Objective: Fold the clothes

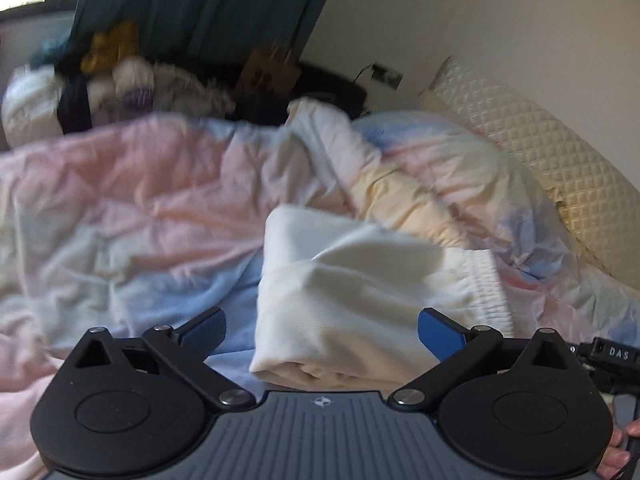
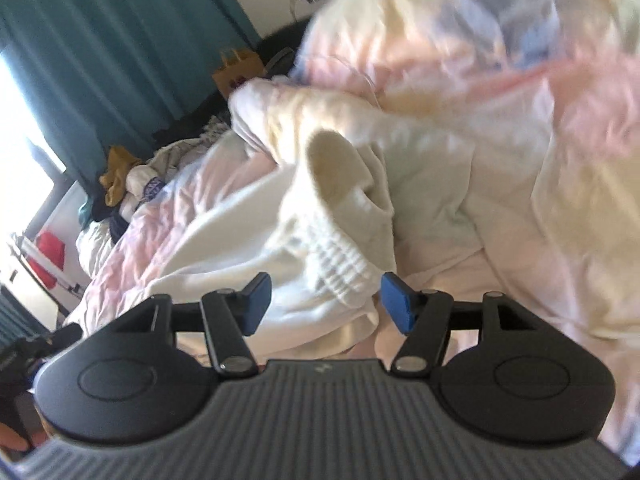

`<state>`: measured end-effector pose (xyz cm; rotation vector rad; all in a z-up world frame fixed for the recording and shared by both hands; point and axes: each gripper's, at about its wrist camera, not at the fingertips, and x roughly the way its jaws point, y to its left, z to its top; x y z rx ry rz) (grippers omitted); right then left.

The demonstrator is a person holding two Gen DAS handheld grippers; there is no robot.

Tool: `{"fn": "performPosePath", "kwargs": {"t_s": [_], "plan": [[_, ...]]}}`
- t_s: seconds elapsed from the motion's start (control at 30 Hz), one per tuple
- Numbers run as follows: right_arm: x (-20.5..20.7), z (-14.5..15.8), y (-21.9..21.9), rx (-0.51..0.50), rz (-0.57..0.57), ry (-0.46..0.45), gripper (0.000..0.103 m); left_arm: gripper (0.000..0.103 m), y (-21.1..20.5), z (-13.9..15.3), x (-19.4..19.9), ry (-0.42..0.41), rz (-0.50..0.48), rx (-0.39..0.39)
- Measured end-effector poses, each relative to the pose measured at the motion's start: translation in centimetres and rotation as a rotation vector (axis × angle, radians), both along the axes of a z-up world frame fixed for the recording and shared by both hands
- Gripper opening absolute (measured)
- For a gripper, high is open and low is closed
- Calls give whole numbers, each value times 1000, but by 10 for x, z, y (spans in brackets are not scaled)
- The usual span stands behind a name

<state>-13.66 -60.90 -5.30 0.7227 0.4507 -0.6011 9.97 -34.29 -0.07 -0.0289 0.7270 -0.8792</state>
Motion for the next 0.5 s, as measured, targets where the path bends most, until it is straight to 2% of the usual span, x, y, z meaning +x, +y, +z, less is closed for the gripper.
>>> {"fn": "performPosePath", "kwargs": {"t_s": [0.07, 0.1, 0.17, 0.33, 0.5], "plan": [[-10, 20, 16, -55, 6, 0, 67, 103, 11, 21, -23, -28, -8, 2], [-14, 27, 23, -77, 9, -4, 73, 103, 14, 29, -33, -47, -12, 4], [-23, 45, 42, -118, 25, -22, 77, 103, 23, 47, -54, -84, -9, 8], [-37, 77, 85, -195, 89, -30, 78, 103, 47, 82, -106, -176, -7, 9], [-49, 96, 123, -253, 110, -38, 77, 103, 68, 101, -143, -232, -2, 11]]}}
